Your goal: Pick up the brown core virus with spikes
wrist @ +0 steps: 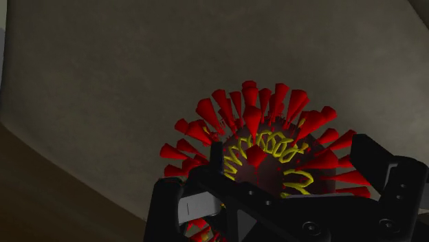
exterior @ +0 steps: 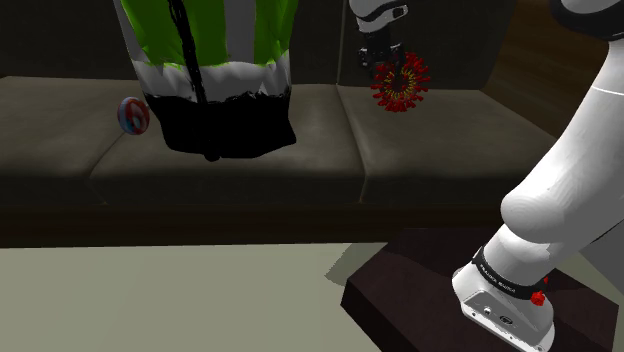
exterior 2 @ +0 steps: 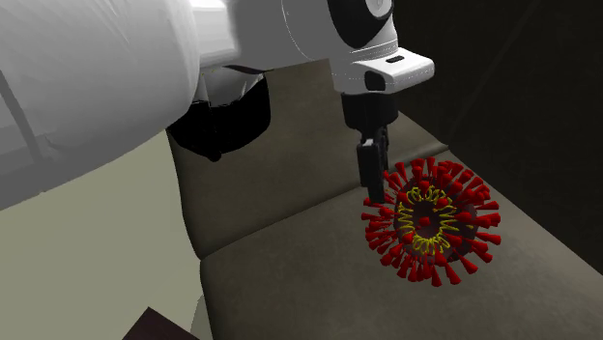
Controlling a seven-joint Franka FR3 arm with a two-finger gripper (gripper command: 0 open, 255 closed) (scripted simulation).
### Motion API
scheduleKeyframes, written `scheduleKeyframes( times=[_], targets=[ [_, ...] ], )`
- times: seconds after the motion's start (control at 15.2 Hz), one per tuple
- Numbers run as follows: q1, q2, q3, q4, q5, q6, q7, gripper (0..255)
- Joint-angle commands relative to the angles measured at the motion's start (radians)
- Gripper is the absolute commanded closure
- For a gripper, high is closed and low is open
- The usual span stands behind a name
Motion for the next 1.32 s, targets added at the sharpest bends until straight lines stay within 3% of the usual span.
scheduleKeyframes(
  times=[0.0, 0.07, 0.13, 0.73, 1.25],
  targets=[
    [0.0, -0.003, 0.001, -0.023, 0.001, 0.018, 0.009, 0],
    [0.0, -0.004, 0.001, -0.023, 0.001, 0.018, 0.009, 0],
    [-0.001, -0.005, 0.0, -0.025, 0.001, 0.019, 0.008, 255],
    [0.0, -0.003, 0.001, -0.023, 0.001, 0.018, 0.009, 255],
    [0.006, -0.001, 0.003, 0.085, 0.001, -0.081, -0.027, 255]
  ],
)
